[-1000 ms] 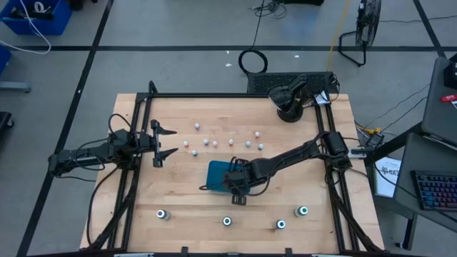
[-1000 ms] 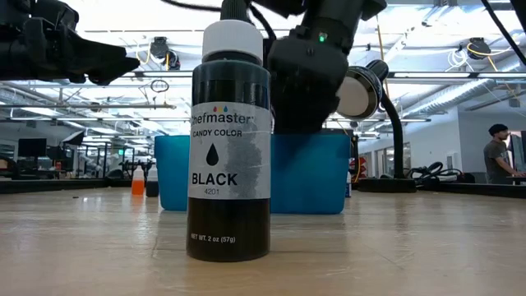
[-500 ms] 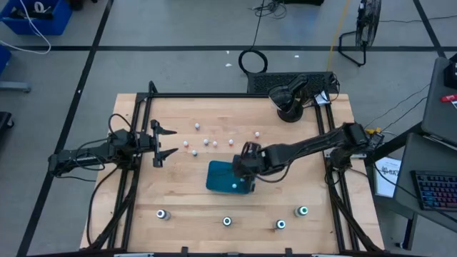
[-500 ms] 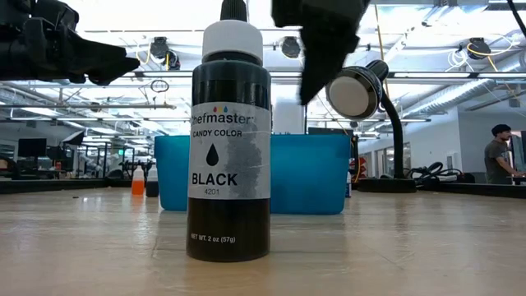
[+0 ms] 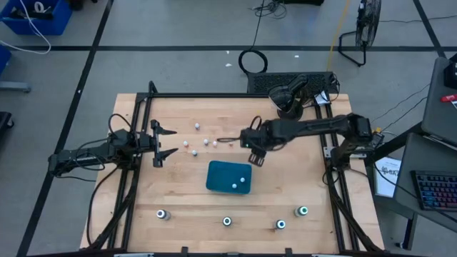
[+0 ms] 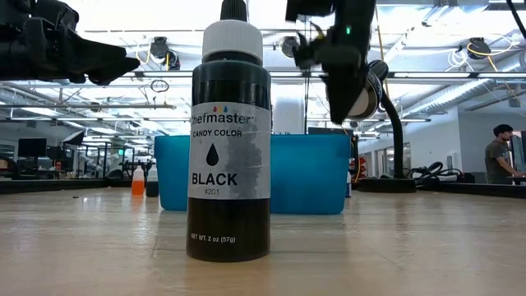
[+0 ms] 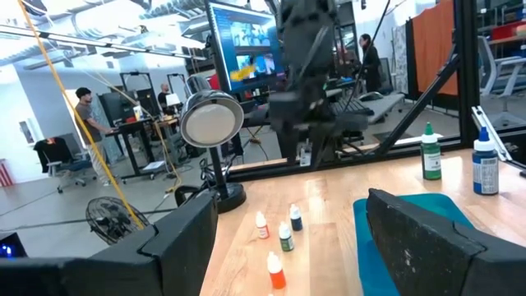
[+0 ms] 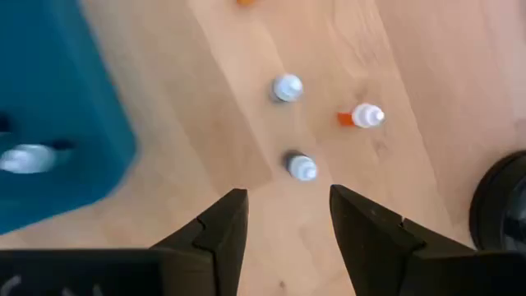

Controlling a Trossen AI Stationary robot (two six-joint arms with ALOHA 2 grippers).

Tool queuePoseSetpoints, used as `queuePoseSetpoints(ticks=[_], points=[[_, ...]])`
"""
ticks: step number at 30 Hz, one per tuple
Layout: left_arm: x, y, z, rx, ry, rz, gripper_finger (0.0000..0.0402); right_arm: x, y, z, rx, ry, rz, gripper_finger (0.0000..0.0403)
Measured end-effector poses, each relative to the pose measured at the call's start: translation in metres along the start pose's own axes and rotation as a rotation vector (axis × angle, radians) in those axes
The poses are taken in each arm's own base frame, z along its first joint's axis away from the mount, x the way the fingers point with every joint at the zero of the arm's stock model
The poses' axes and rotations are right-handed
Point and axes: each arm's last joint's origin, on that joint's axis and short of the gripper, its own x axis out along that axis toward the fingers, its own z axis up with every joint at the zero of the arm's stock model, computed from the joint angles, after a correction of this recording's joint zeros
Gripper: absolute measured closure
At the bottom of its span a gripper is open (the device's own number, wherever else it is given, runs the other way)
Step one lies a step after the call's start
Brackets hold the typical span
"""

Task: Pick & Place food coloring
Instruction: Put the black food coloring bottle into the blue bin

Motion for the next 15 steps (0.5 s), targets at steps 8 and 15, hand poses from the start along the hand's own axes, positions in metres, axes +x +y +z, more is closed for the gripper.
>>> queuePoseSetpoints(ticks=[8, 15], points=[[0.0, 0.0, 0.0, 0.0, 0.0, 0.0, 0.0096, 0.046, -0.028, -0.007, 0.03, 0.059, 0.044, 0.0223], [0.0, 0.0, 0.0, 0.0, 0.0, 0.0, 0.0096, 0.07, -0.034, -0.014, 0.061, 0.044, 0.103, 0.022]])
